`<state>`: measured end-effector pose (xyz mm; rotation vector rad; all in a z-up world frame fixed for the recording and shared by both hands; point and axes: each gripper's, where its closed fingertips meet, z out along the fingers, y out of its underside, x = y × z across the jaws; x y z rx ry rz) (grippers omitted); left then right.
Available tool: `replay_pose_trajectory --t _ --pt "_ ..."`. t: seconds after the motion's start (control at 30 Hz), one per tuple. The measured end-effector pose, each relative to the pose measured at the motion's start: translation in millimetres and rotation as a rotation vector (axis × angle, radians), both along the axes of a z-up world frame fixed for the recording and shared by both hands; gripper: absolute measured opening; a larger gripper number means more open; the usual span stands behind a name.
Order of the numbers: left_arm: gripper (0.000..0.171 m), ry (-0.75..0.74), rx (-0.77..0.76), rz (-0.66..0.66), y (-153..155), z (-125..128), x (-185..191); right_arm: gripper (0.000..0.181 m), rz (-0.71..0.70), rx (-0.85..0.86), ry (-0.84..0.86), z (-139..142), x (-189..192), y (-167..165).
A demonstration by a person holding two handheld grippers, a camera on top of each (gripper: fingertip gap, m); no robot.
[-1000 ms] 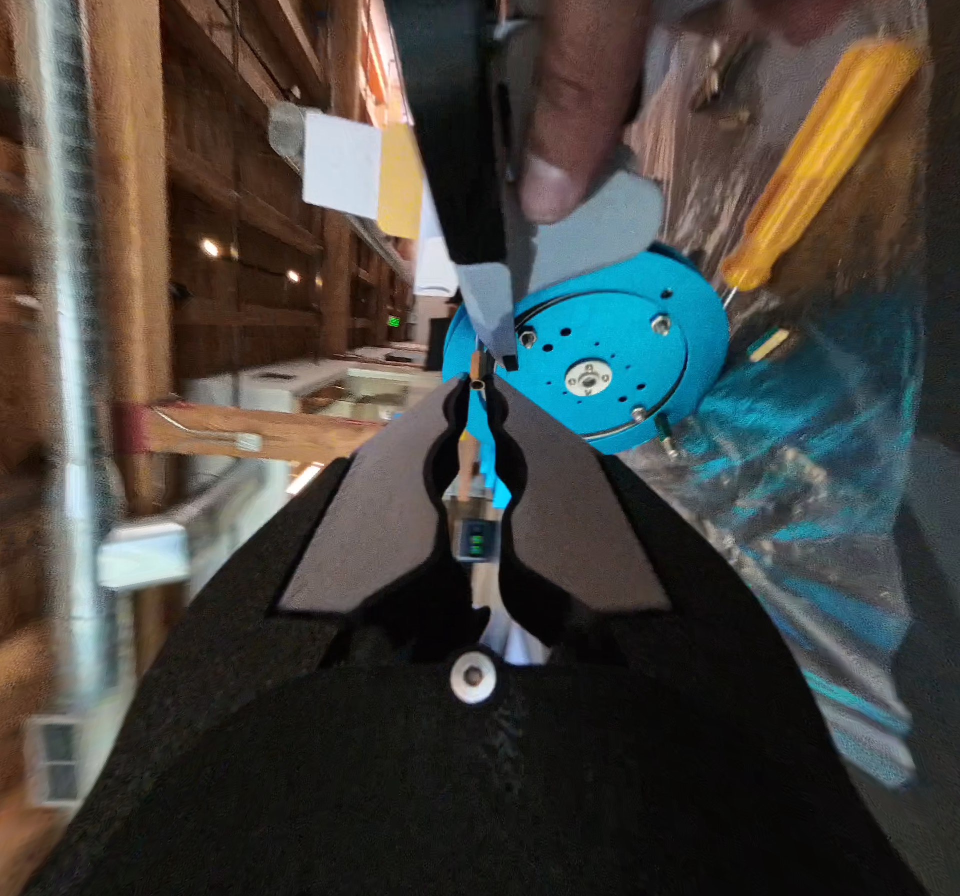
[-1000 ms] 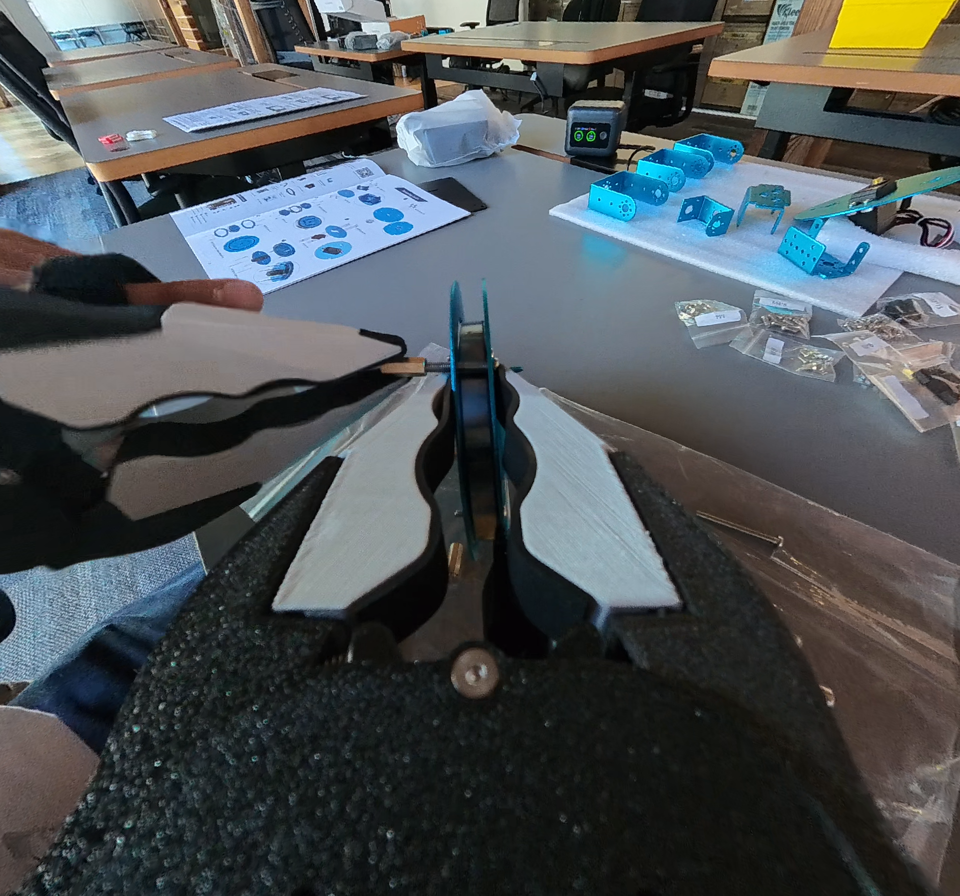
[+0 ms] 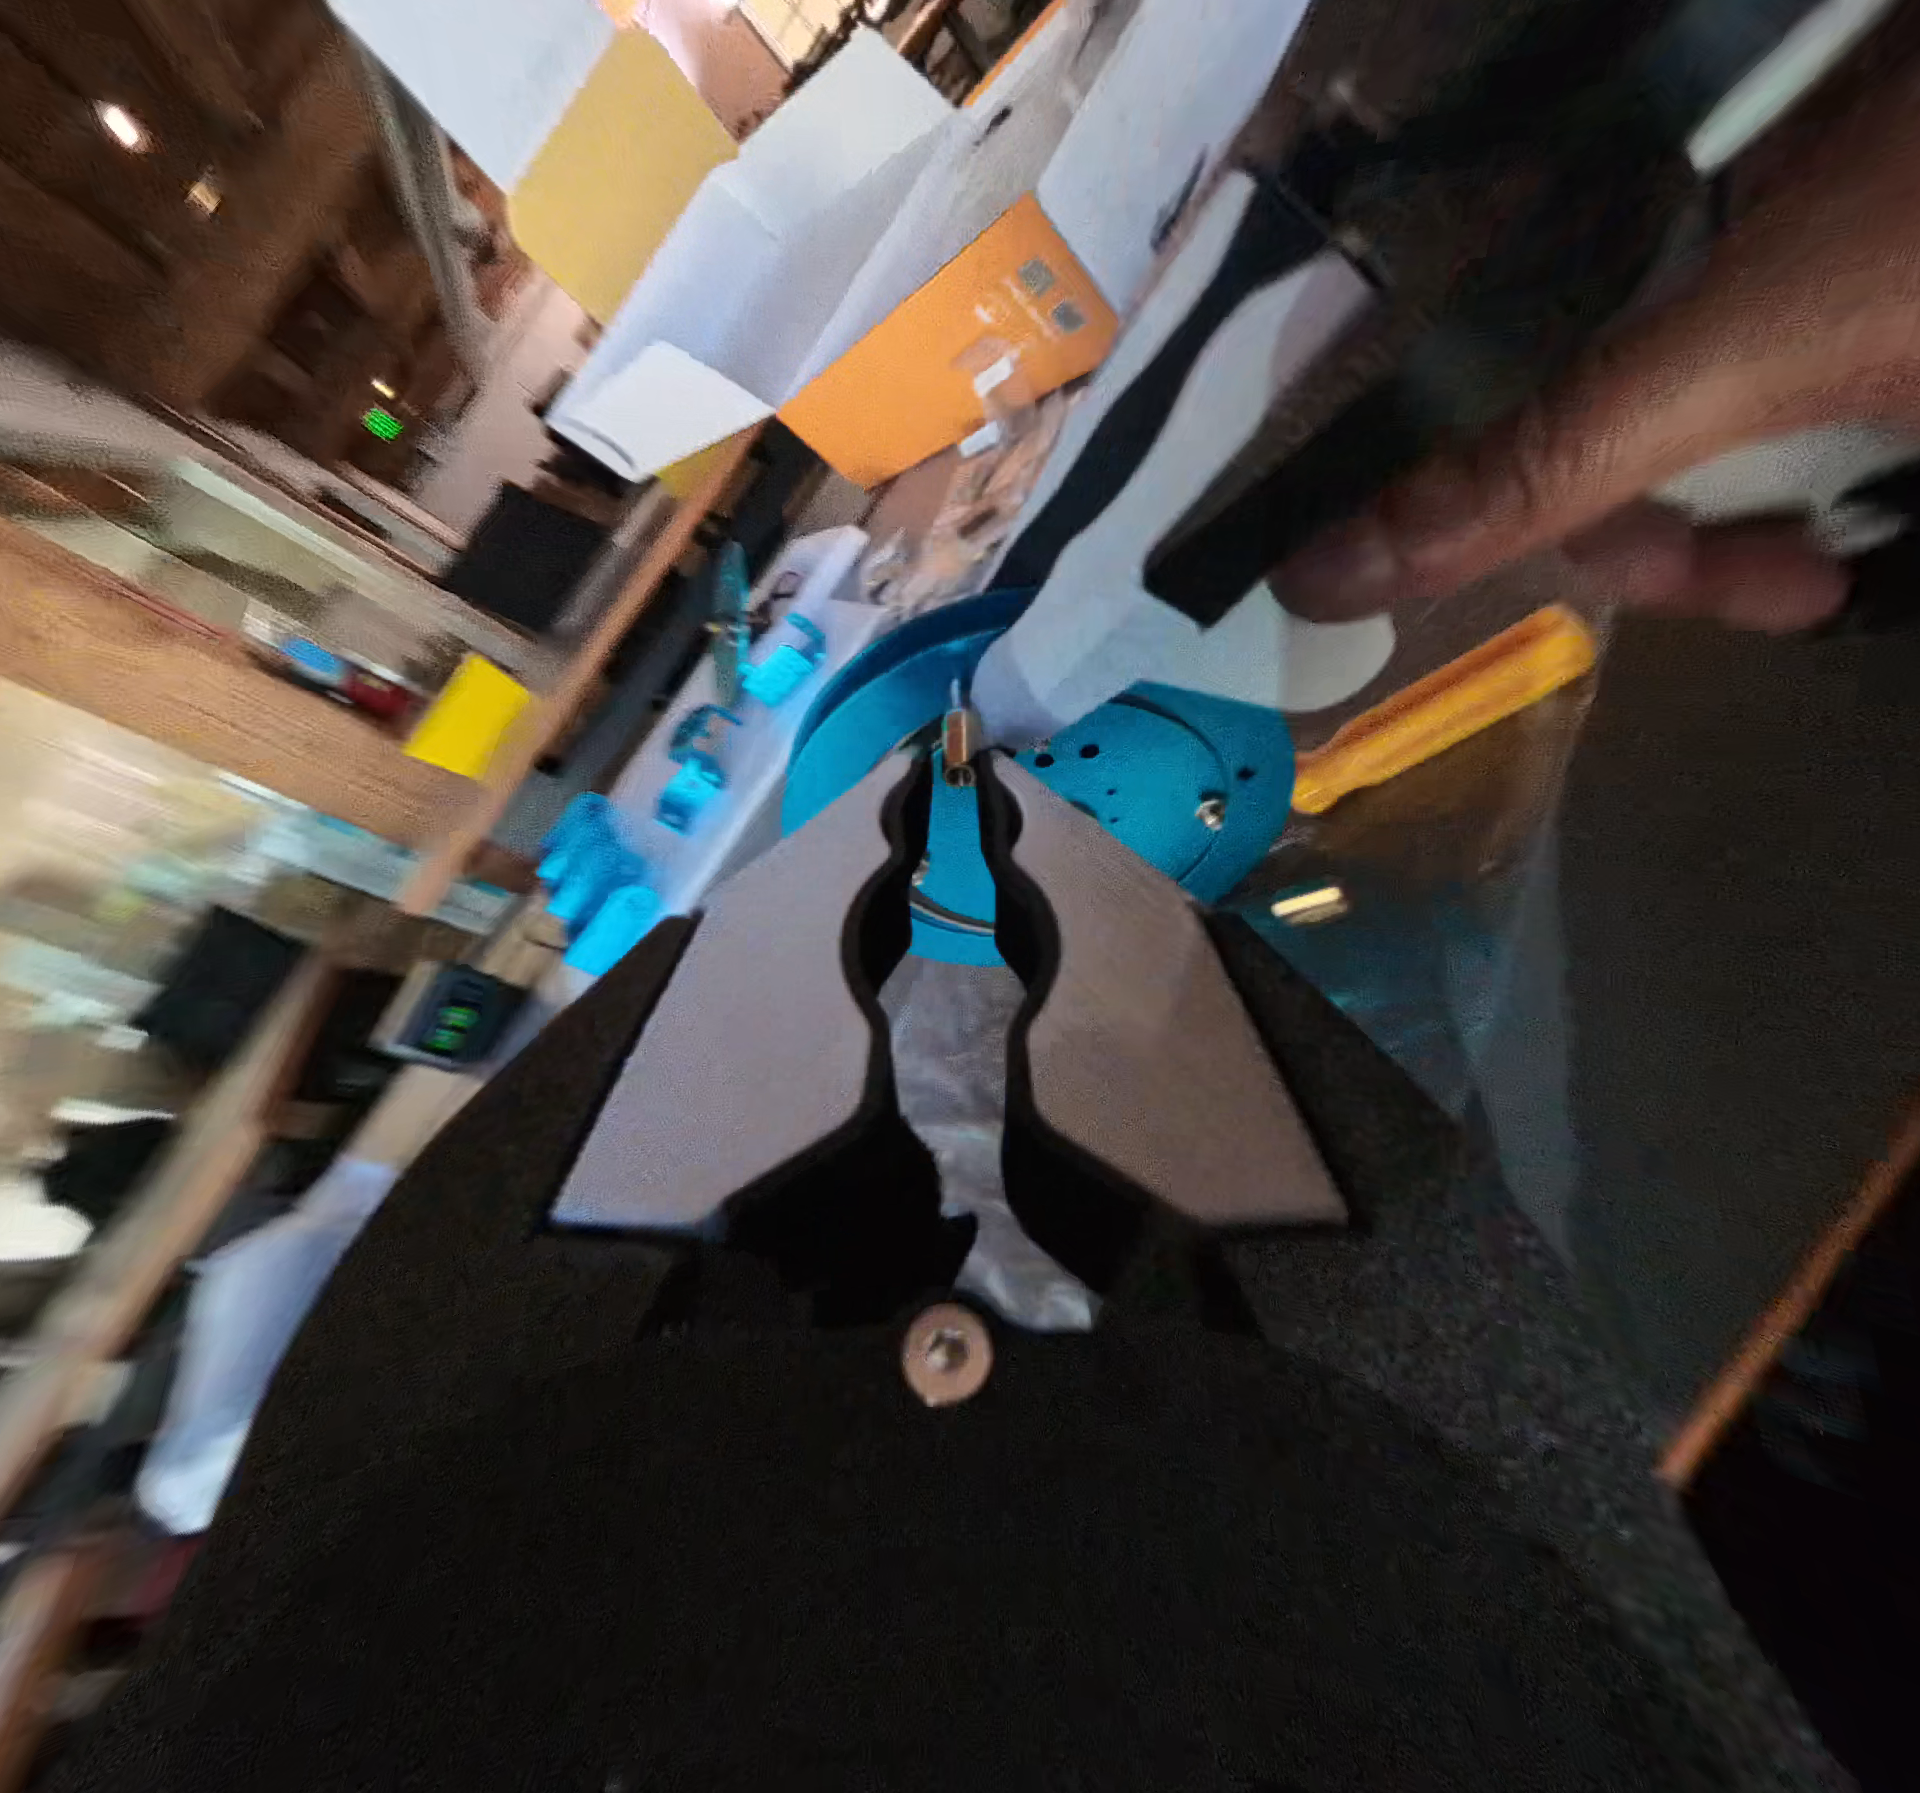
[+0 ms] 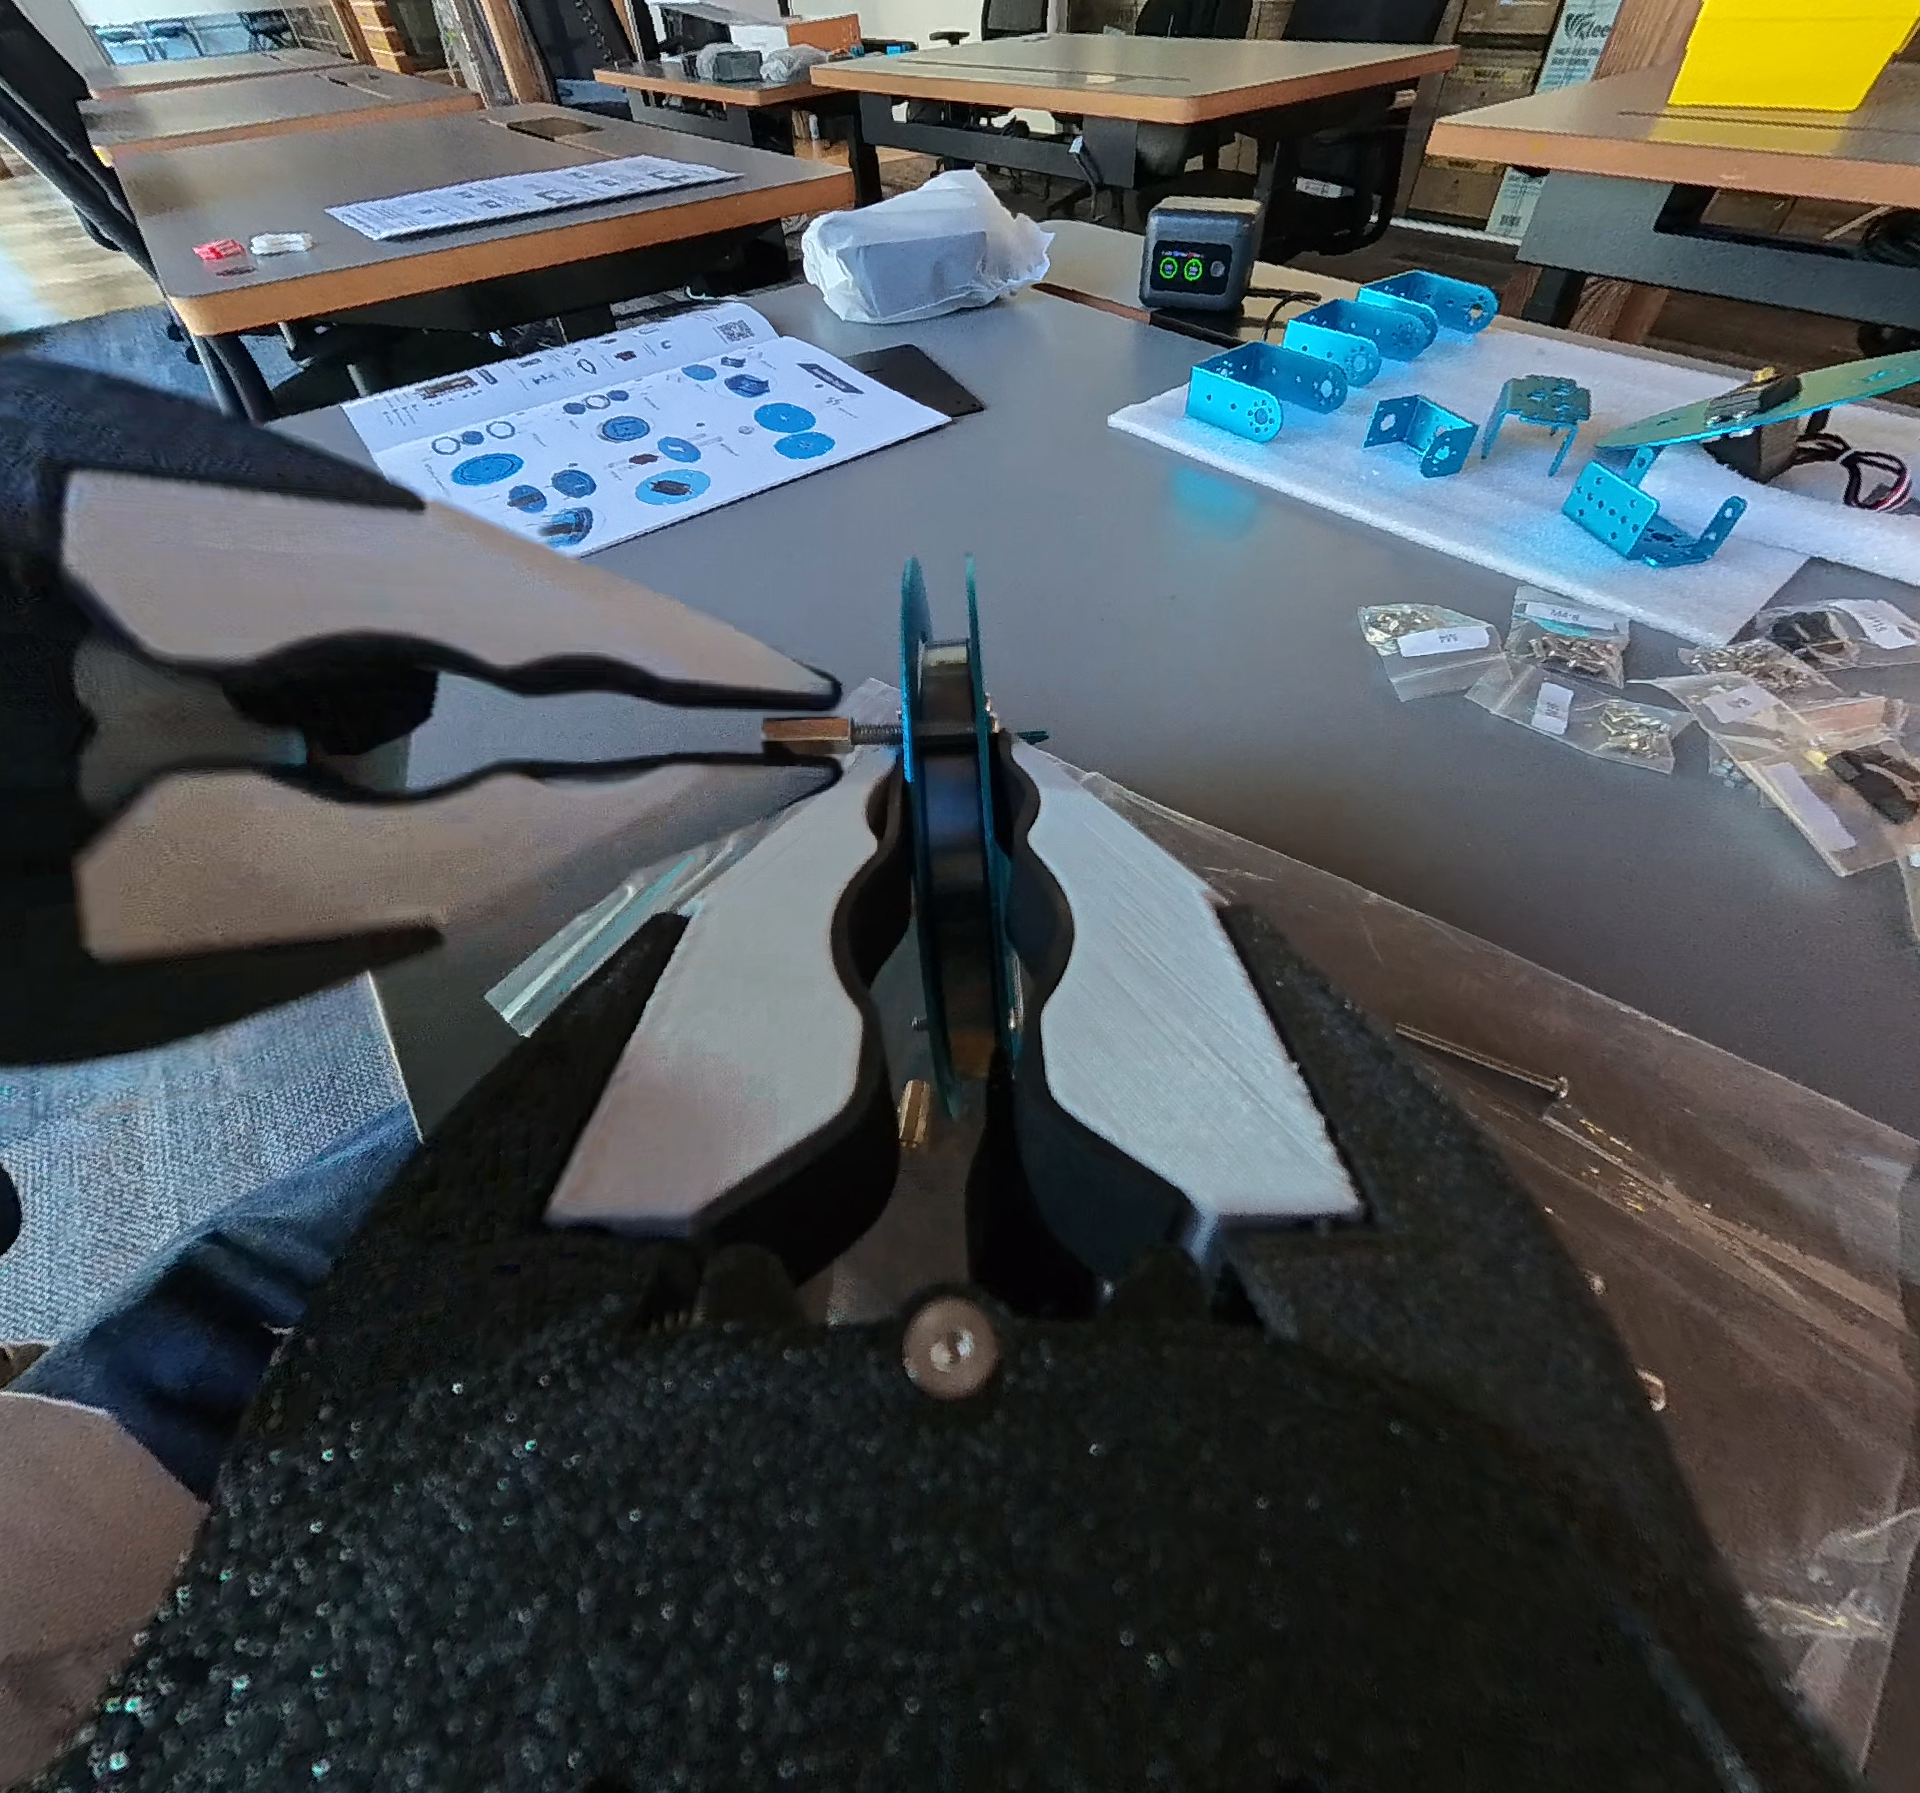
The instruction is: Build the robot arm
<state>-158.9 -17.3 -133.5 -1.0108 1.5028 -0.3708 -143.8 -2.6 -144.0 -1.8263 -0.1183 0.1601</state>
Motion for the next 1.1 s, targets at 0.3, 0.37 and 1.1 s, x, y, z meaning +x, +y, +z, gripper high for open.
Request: replay_pose_trajectory --t 0.3,0.37,1.1 --pt "0.005 -0.163 -0.877 -0.141 -7.4 7.5 -2.2 0.012 -0.004 0.000 0.005 0.0 1.2 0.2" --pt "0.005 -0.133 -0.715 -0.129 -7.5 6.3 -1.5 0.012 -0.005 -0.001 0.007 -0.1 1.9 0.1" --pt "0.005 -0.201 -0.992 -0.164 -6.8 7.3 2.5 0.013 -0.005 -0.003 0.008 -0.3 1.5 0.1"
